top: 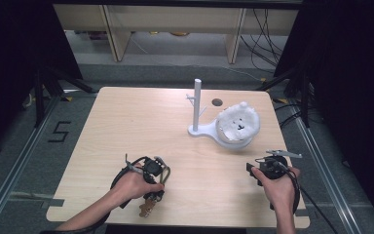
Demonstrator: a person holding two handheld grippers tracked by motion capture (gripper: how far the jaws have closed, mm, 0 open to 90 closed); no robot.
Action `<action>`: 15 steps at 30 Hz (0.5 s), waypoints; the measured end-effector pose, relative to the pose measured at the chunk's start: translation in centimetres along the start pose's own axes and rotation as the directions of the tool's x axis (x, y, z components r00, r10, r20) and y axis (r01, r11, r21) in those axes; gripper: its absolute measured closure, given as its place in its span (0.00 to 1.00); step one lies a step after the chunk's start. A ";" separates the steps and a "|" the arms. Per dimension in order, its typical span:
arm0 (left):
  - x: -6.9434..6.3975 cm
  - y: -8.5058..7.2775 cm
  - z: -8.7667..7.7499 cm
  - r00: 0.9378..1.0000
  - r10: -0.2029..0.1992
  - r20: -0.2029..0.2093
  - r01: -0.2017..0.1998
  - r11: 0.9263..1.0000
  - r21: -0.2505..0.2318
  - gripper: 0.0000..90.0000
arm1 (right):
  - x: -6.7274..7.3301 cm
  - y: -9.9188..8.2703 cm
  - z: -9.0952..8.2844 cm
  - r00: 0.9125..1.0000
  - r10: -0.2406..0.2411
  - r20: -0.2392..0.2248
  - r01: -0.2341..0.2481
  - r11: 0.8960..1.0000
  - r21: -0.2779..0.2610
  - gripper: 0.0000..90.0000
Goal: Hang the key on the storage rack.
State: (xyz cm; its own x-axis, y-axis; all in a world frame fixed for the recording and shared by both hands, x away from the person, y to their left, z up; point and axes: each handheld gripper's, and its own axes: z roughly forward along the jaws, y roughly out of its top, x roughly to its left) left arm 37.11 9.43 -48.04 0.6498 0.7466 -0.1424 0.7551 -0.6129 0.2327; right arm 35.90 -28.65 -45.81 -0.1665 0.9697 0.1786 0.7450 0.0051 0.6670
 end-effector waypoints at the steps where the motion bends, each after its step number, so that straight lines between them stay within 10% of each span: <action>1: 0.1 0.0 -0.1 1.000 0.009 0.010 -0.009 1.000 0.004 0.57 | -0.1 0.0 -0.1 1.000 -0.002 -0.009 0.002 1.000 -0.001 0.49; 15: 0.4 -1.2 -0.1 0.994 0.094 0.057 -0.090 0.993 -0.079 0.82 | 0.0 -0.1 -0.2 1.000 -0.016 -0.018 0.017 1.000 0.009 0.49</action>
State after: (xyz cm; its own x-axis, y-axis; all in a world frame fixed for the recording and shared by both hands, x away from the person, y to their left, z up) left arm 36.39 10.48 -48.25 0.7220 0.6696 -0.1744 0.6847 -0.6551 0.3196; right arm 35.69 -28.70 -45.79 -0.1902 0.9650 0.1805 0.7481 0.0234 0.6631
